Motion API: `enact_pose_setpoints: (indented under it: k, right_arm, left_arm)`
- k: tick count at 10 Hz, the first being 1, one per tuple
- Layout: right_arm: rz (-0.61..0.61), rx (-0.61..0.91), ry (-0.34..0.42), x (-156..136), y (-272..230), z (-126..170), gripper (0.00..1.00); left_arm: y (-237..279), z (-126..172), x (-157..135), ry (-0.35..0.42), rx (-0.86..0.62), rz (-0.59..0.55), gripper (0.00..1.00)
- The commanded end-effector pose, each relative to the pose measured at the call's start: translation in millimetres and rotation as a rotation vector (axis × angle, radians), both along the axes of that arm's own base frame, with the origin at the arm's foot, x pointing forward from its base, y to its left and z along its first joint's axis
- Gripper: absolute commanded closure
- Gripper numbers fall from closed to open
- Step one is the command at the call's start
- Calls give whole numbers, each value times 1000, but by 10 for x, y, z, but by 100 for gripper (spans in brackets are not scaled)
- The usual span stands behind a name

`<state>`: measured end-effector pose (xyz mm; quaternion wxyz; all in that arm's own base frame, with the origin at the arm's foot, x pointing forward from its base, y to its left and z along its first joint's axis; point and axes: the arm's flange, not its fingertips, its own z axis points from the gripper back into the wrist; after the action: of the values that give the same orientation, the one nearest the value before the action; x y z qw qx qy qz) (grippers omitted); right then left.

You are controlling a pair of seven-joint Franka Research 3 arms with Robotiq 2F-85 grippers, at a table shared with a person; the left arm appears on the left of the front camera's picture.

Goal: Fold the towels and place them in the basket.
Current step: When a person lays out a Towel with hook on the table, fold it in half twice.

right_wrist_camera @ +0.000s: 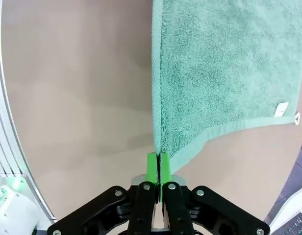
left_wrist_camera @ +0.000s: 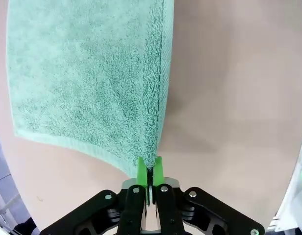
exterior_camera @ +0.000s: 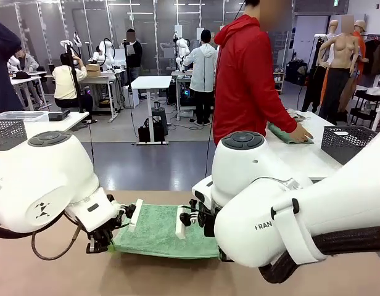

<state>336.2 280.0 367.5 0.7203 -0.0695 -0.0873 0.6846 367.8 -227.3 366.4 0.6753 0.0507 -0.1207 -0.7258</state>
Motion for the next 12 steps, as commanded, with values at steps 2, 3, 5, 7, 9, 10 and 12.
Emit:
enact_pose_setpoints:
  k: [2, 3, 5, 7, 9, 10, 12]
  right_arm:
    - [-13, 2, 11, 17, -1, -94, 97]
    - [-13, 2, 11, 17, -1, -94, 97]
    - [-3, -5, 15, 11, -5, -71, 97]
    - [16, -6, -7, 225, 31, 41, 97]
    - [36, 17, -5, 516, 48, 131, 97]
    - [37, 37, 7, 751, 52, 163, 97]
    - [31, 32, 9, 1049, 61, 291, 97]
  left_arm:
    - [14, -71, 29, 1, 11, 14, 95]
    - [14, -71, 29, 1, 11, 14, 95]
    - [2, -62, 7, 12, 6, 2, 95]
    - [-77, 69, 240, -1, 20, -20, 95]
    - [-140, 176, 531, 24, -1, -71, 95]
    - [-175, 216, 752, 39, -7, -76, 95]
    - [-242, 322, 1091, 45, -3, -42, 95]
